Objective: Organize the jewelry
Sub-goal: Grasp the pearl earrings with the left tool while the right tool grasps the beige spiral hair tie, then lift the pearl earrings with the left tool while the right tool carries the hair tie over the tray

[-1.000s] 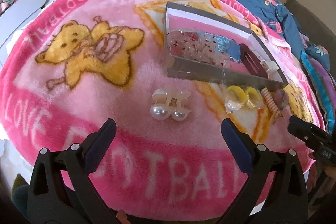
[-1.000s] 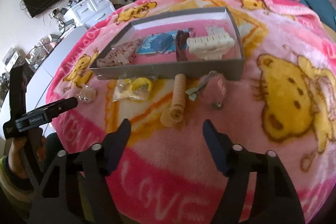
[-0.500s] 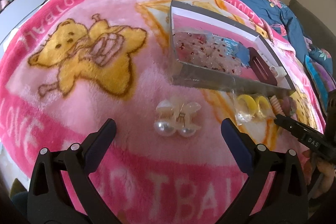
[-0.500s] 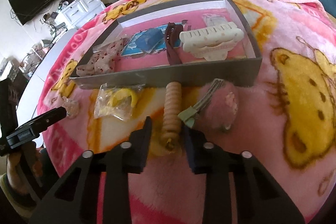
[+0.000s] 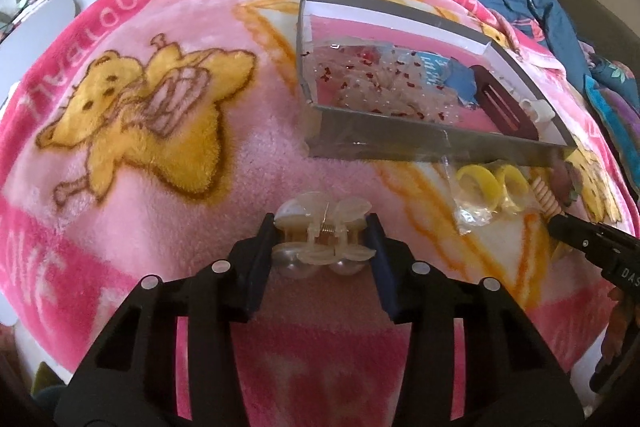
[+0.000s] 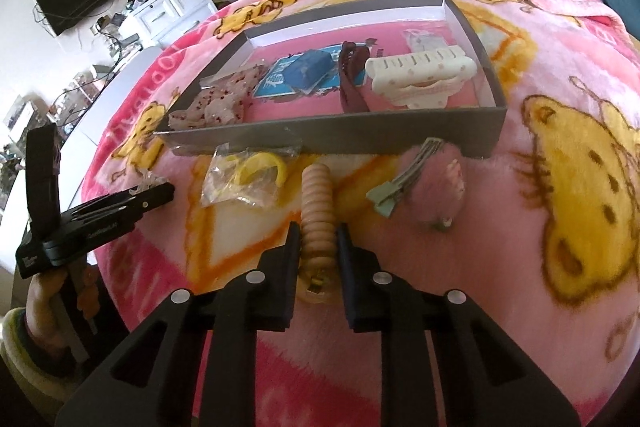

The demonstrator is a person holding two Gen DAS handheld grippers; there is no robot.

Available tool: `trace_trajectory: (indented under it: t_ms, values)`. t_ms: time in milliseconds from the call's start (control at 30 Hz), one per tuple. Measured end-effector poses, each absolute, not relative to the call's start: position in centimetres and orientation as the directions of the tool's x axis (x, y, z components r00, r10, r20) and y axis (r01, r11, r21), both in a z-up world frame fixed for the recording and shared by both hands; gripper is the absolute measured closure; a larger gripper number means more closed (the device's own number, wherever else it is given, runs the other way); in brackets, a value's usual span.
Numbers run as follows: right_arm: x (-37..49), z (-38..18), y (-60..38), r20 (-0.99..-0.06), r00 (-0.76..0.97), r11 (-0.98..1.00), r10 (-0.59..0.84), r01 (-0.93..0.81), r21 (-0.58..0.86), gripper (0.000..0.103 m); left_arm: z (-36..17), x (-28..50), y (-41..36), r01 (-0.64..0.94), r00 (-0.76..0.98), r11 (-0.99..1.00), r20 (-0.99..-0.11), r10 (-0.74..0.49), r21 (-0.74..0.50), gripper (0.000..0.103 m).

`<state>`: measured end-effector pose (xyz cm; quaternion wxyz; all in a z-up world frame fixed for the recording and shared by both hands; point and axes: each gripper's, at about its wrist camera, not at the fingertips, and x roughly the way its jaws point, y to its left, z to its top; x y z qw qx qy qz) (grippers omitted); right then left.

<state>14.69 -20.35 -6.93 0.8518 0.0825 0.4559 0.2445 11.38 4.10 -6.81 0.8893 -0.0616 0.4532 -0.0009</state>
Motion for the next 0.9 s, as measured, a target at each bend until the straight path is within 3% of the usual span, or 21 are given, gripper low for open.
trace_trajectory:
  t_ms: [300,900]
  values:
    - [12.8,-5.5,-20.1,-0.720,0.448,0.842,0.530,-0.377,0.385,0.086,-5.2,9.2,3.5,-0.013,0.609,0.986,-0.784,-0.123,-0.165,0.067]
    - [12.6,-0.4,-17.6,-0.616,0.470,0.767,0.632,-0.492,0.411,0.086,-1.0,8.4,4.5,-0.033,0.692,0.985,-0.715,-0.097,-0.167,0.067]
